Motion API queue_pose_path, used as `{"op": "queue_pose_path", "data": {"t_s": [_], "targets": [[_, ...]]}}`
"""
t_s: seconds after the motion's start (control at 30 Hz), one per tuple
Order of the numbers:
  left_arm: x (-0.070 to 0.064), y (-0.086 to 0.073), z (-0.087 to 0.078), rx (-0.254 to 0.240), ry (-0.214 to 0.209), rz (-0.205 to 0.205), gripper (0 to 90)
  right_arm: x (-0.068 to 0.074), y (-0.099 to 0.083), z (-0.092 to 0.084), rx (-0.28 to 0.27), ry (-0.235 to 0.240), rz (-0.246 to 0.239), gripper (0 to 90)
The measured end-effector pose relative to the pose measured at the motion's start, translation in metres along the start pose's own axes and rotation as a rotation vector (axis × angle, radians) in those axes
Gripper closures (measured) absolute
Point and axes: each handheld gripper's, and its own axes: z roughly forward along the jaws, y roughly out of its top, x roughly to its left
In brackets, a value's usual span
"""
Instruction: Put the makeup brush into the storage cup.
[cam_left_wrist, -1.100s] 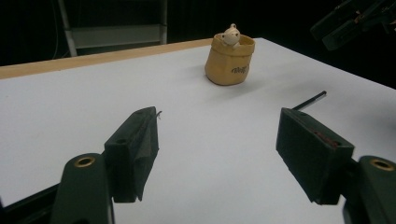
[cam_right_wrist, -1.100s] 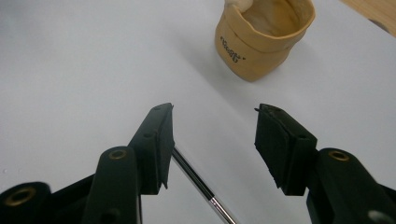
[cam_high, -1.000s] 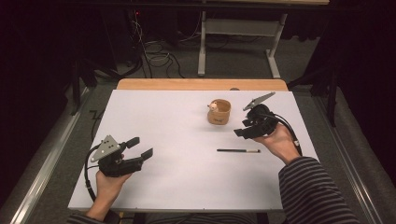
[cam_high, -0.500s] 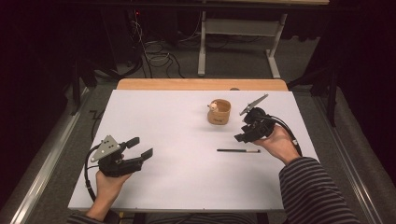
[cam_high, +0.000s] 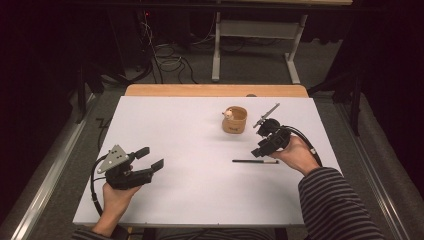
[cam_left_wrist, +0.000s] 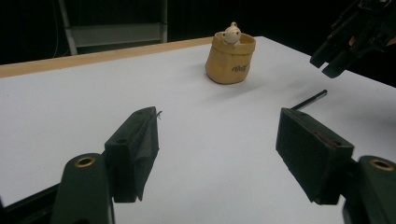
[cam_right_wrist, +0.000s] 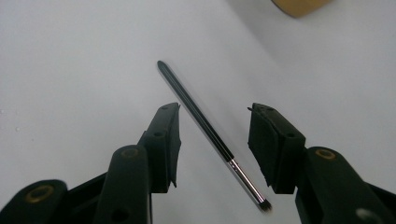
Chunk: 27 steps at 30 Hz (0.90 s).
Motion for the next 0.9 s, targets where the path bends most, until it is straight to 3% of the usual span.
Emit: {"op": "queue_pose_path", "data": {"t_s": [0.37, 0.9], "targets": [[0.0, 0.0, 0.0, 0.001, 0.0, -0.001, 30.3, -0.002, 0.0, 0.012, 0.082, 0.001, -0.016, 54.1], [0.0, 0.0, 0.0, 0.0, 0.0, -0.001, 30.3, -0.003, 0.0, 0.026, 0.143, -0.003, -0.049, 47.5]]}}
